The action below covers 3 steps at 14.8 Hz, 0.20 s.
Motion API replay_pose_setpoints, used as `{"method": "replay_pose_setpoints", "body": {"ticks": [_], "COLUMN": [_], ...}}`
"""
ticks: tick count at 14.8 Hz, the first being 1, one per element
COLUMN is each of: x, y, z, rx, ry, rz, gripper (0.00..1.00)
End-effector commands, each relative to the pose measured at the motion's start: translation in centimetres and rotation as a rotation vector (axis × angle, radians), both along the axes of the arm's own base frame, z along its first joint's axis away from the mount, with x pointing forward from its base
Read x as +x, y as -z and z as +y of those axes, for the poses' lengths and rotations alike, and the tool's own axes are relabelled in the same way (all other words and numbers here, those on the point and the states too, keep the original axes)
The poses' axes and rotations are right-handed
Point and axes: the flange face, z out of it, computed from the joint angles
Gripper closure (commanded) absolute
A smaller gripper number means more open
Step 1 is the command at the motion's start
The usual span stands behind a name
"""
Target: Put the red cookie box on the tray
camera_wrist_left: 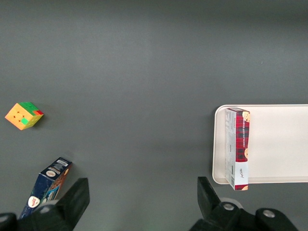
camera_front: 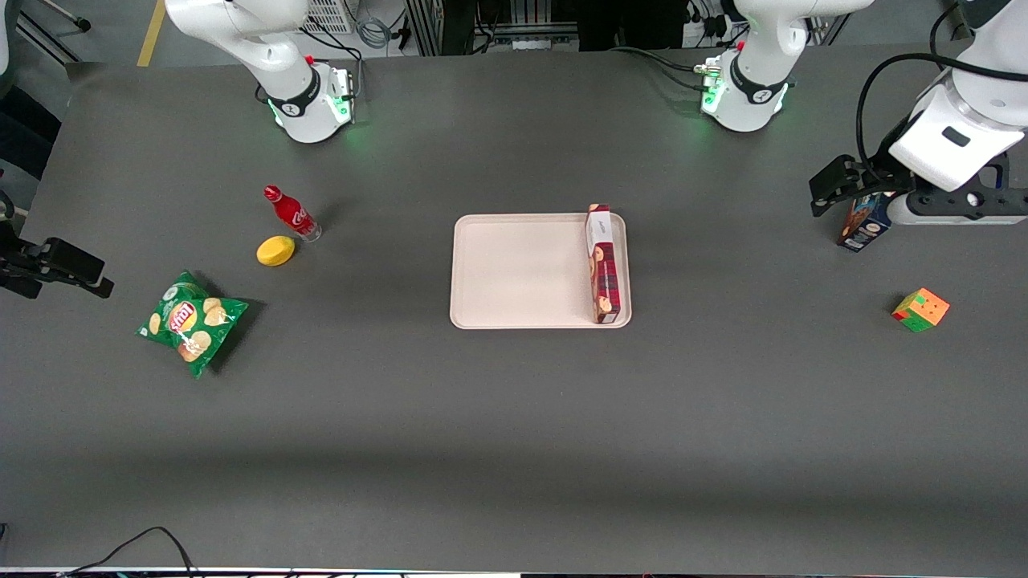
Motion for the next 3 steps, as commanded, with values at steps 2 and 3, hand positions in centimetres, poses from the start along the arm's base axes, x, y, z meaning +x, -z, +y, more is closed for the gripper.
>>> {"method": "replay_pose_setpoints", "body": {"ticks": [2, 3], "x": [-0.45, -0.46], "y": [-0.77, -0.96], "z": [0.73, 0.76], "rx": [-0.004, -0.001], "ry": [0.012, 0.016], "rz": [-0.019, -0.021], "gripper": [0.00, 0.00]}}
